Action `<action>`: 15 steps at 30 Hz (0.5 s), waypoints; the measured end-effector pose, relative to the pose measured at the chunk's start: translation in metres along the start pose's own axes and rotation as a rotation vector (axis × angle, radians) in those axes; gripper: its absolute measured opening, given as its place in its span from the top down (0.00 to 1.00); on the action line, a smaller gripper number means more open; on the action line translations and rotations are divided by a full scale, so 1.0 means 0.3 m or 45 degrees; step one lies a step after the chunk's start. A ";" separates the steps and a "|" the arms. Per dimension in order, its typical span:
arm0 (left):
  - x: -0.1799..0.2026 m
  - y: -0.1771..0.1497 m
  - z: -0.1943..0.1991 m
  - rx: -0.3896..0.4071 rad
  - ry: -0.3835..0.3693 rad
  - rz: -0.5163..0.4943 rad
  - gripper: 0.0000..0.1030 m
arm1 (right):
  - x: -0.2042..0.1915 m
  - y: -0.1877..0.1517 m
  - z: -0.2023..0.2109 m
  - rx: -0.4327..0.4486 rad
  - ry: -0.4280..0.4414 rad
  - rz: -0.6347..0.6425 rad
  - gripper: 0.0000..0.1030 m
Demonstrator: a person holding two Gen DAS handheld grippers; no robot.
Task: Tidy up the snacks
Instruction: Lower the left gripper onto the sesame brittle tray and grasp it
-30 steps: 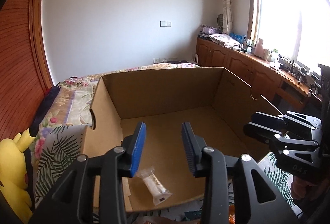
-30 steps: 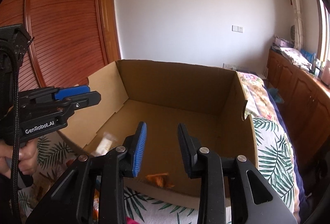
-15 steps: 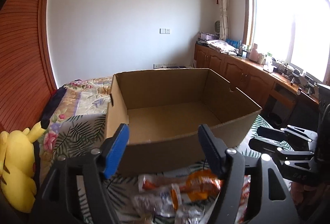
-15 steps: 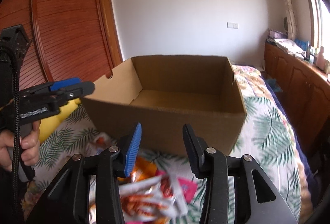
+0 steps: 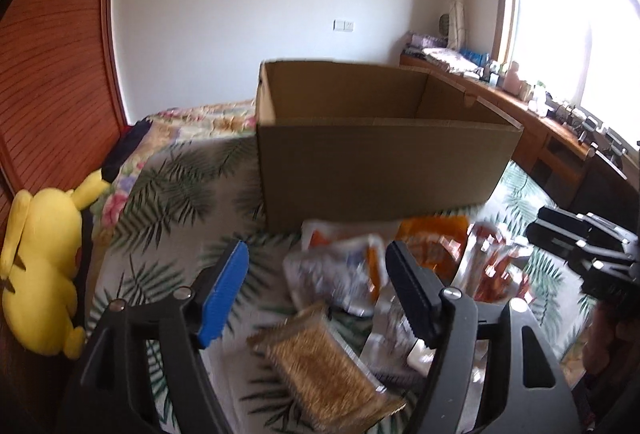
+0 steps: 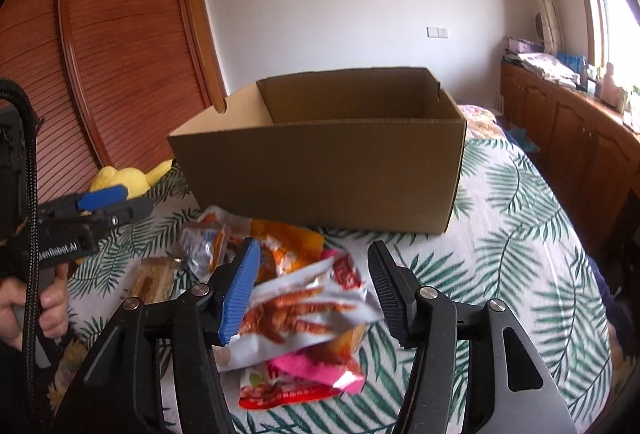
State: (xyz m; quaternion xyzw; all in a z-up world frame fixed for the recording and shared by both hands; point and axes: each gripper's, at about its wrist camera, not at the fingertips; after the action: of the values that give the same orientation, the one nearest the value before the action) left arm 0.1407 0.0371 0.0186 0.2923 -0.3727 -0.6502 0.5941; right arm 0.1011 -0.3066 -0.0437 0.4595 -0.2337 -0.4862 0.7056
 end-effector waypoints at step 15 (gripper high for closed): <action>-0.001 -0.167 -0.068 -0.178 0.050 0.025 0.30 | -0.057 -0.093 0.015 -0.035 -0.010 0.007 0.43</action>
State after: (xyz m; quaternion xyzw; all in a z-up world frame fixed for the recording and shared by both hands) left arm 0.1299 0.0352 -0.0343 0.2592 -0.3177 -0.6628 0.6266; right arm 0.0773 -0.2959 -0.0639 0.4472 -0.2308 -0.4892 0.7123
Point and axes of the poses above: each gripper's, at about its wrist camera, not at the fingertips, and z roughly against the way its jaws point, x to its right, y to its top, and after that the axes turned 4 degrees about x, right-handed
